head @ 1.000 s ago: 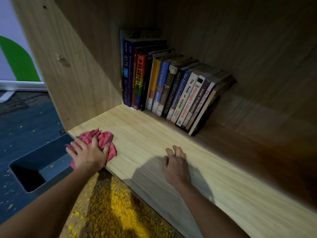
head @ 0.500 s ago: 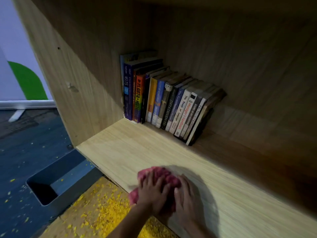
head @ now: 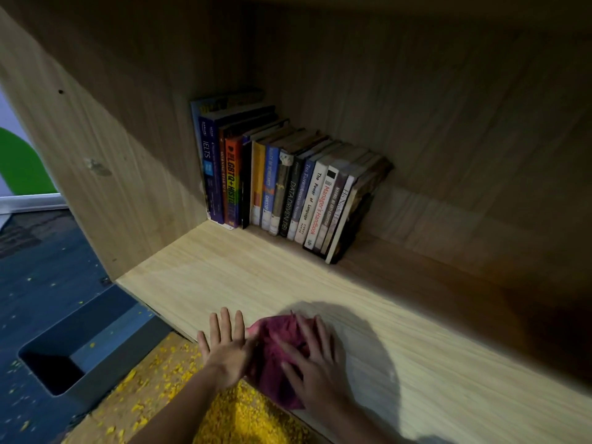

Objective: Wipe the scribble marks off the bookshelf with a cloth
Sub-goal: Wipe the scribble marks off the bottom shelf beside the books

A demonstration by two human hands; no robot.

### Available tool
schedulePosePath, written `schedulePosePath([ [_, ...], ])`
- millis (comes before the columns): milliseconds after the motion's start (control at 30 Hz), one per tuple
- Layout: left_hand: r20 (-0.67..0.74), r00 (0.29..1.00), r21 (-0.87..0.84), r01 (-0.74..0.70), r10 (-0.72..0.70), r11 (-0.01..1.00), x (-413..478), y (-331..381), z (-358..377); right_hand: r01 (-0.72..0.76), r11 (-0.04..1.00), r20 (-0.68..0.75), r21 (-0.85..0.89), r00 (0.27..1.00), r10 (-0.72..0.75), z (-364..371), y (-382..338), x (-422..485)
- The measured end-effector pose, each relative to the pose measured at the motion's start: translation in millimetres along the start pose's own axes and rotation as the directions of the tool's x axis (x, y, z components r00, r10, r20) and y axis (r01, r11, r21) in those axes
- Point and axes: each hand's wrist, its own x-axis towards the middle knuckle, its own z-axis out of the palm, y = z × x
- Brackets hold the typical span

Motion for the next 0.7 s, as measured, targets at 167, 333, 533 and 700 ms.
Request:
schedulePosePath([
  [167,0.017,0.999,-0.054,0.042,-0.041,0.998,-0.8,3.3,-4.4,-0.101,0.994,-0.084,0.049,0.991,0.105,-9.1,-6.4,-32.8],
  [333,0.023,0.999,0.070,0.030,-0.032,0.997,-0.1,2.9,-1.9,-0.383,0.924,-0.192,0.009,0.906,0.377,-49.2,63.8,-79.9],
  [533,0.000,1.000,0.152,0.010,-0.010,0.988,0.1,4.8,-3.7,-0.733,0.678,0.179,-0.059,0.660,0.730,-40.8,48.4,-4.6],
  [700,0.053,0.999,0.140,0.000,-0.007,0.990,-4.9,3.5,-5.1,-0.220,0.970,0.290,-0.102,0.926,0.240,-38.8,3.4,-53.2],
])
